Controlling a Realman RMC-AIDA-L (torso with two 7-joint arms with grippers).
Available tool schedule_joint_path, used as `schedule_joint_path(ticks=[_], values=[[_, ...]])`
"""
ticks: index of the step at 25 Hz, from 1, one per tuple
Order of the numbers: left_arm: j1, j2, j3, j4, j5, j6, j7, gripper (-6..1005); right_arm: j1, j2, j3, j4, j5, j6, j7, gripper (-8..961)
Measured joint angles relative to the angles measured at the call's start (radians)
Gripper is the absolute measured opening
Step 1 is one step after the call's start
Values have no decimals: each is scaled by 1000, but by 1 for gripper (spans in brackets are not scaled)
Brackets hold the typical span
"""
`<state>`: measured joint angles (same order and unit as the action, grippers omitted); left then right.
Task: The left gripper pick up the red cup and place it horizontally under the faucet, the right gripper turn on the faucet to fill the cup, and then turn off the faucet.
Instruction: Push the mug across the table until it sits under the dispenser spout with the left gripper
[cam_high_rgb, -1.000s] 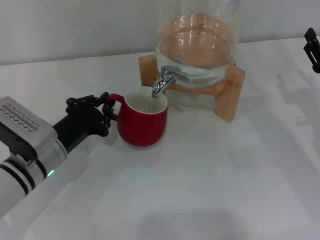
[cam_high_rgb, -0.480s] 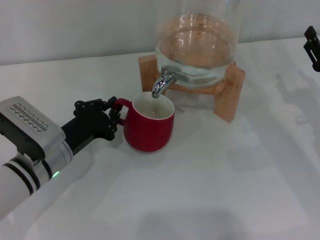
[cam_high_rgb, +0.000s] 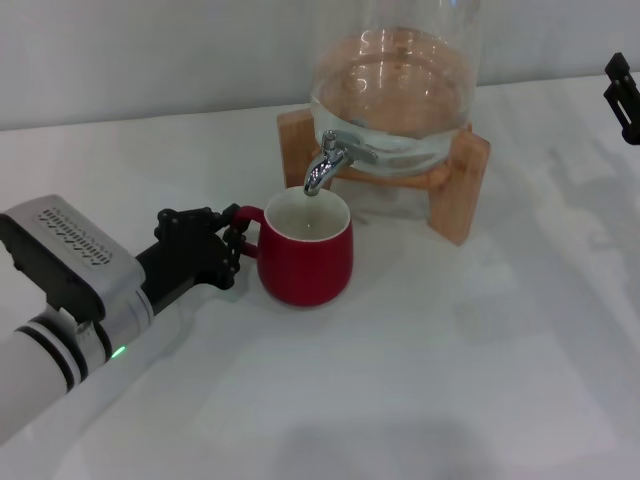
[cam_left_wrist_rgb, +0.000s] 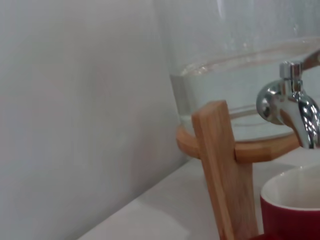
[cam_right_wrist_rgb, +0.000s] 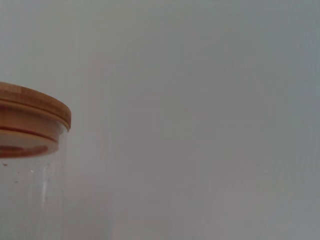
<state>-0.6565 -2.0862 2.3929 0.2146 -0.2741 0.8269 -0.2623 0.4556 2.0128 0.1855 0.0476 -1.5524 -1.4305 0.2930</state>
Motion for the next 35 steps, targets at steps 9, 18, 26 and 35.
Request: schedule_joint_path(ticks=[9, 18, 26, 35], values=[[-1, 0, 0, 3, 6, -12, 0, 101, -5, 1, -2, 0, 0, -5, 0, 659], [0, 0, 1, 12, 6, -14, 9, 101, -8, 1, -1, 0, 0, -22, 0, 658], [0, 0, -4, 16, 6, -41, 9, 116, -7, 1, -1, 0, 0, -30, 0, 658], [0, 0, -8, 16, 2, -50, 3, 184, -6, 1, -1, 0, 0, -30, 0, 659]])
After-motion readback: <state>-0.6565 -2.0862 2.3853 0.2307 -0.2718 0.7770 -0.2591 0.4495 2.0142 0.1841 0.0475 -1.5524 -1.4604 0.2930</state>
